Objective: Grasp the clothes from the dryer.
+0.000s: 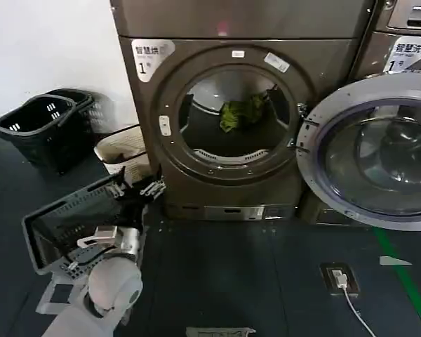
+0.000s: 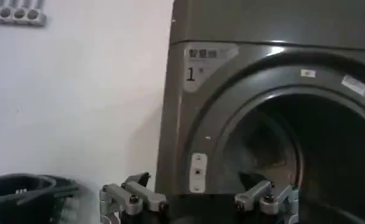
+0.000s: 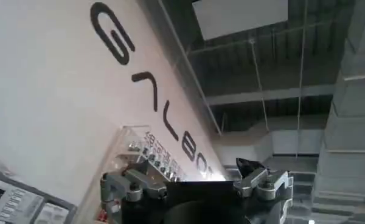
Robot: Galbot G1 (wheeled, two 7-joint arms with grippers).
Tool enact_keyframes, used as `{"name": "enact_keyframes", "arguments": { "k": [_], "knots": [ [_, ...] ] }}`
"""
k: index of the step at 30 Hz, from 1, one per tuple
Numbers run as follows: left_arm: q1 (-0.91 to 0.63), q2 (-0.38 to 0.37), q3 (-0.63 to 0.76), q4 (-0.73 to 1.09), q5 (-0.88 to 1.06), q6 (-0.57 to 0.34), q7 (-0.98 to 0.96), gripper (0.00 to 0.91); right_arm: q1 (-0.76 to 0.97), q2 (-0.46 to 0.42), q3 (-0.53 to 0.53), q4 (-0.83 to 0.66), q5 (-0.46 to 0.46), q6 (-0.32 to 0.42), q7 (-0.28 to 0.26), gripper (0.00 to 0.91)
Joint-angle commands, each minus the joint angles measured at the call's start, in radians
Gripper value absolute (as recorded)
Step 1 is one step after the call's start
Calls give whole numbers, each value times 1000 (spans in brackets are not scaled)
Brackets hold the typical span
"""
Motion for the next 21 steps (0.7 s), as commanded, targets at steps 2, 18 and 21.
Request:
{"name": "enact_keyframes", "arguments": {
  "k": [2,18,21],
  "knots": [
    [-4,0,3,3,-1,2,0,907,0,-1,1,-2,0,1,-1,907],
    [-14,0,-4,8,-7,6,0,907,-5,-2,10,0,3,1,-8,907],
    [-15,1,-3,8,-6,5,1,907,-4,1,10,1,3,1,-9,907]
  ]
}}
